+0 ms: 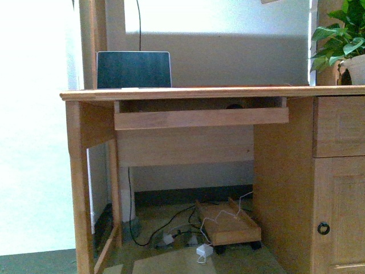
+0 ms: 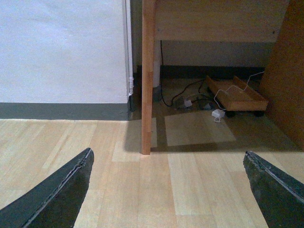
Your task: Place mouse
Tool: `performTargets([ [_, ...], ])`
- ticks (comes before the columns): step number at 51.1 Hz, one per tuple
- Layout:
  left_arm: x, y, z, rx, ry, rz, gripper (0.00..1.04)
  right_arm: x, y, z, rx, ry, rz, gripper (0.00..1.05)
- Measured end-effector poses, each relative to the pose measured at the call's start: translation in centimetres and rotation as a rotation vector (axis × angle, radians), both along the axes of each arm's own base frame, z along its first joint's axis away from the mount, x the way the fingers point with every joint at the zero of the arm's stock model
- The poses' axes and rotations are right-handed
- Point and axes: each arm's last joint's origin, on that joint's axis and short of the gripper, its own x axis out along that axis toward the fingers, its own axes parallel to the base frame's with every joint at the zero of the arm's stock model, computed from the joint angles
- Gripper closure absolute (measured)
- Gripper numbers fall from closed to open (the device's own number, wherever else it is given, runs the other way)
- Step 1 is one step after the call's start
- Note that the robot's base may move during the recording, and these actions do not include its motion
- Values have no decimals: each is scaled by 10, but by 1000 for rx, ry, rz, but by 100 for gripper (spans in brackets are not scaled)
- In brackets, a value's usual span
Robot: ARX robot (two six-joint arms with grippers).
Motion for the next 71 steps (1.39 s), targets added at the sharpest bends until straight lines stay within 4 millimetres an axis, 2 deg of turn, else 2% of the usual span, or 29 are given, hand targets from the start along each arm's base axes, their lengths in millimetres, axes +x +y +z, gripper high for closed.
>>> performTargets([
  [71, 0, 0, 0, 0, 1, 0, 8, 0, 0, 0, 0, 0, 0, 7],
])
